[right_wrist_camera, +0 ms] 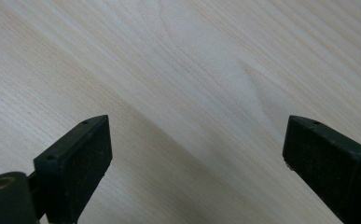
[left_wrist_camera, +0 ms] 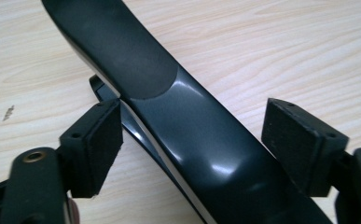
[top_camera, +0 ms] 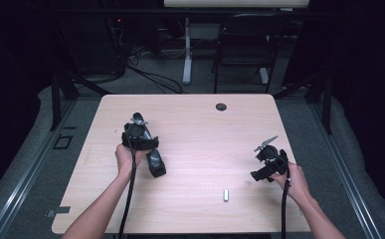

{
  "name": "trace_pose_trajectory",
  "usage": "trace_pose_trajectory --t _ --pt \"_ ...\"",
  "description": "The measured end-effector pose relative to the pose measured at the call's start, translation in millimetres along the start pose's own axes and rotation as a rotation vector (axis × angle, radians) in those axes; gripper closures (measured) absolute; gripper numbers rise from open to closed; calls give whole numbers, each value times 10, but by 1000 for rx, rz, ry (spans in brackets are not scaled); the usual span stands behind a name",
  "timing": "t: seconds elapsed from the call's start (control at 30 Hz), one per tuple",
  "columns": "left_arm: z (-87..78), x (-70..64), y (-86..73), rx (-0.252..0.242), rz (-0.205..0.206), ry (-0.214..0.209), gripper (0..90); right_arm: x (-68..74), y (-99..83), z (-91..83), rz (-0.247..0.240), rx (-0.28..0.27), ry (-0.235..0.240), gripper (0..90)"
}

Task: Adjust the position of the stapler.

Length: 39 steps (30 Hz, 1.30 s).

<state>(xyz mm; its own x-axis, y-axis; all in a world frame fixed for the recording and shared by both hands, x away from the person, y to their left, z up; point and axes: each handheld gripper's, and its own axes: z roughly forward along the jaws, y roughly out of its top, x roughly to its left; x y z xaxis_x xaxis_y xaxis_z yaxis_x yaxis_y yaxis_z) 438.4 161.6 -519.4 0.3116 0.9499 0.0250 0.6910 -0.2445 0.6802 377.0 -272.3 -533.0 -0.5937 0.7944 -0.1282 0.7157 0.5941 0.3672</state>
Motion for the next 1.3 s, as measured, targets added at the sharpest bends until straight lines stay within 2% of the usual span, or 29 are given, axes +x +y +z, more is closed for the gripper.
trace_pose_trajectory --t 0.1,0.23,0.43,0.53,0.6,0.63,0.7,1.3 --pt "9 -23 -6 4 9 -20 250 1 0 3 0 1 -2 77" --pt "36 -85 -24 20 45 -38 303 0 -1 2 0 1 -1 78" --pt "34 -137 -47 11 79 -60 400 -5 -5 3 2 1 1 78" --pt "22 -140 -56 8 96 -93 436 4 -9 12 12 -16 3 79" --pt "27 -141 -73 -18 99 -117 461 4 -2 2 5 -5 -3 81" --pt "30 -128 -81 -25 97 -142 471 3 -1 0 2 -2 -3 82" --pt "27 -120 -84 -25 99 -164 491 2 -1 -2 2 -1 -3 83" --pt "10 -120 -117 -44 205 -260 527 1 -7 -12 -1 -1 -6 83"
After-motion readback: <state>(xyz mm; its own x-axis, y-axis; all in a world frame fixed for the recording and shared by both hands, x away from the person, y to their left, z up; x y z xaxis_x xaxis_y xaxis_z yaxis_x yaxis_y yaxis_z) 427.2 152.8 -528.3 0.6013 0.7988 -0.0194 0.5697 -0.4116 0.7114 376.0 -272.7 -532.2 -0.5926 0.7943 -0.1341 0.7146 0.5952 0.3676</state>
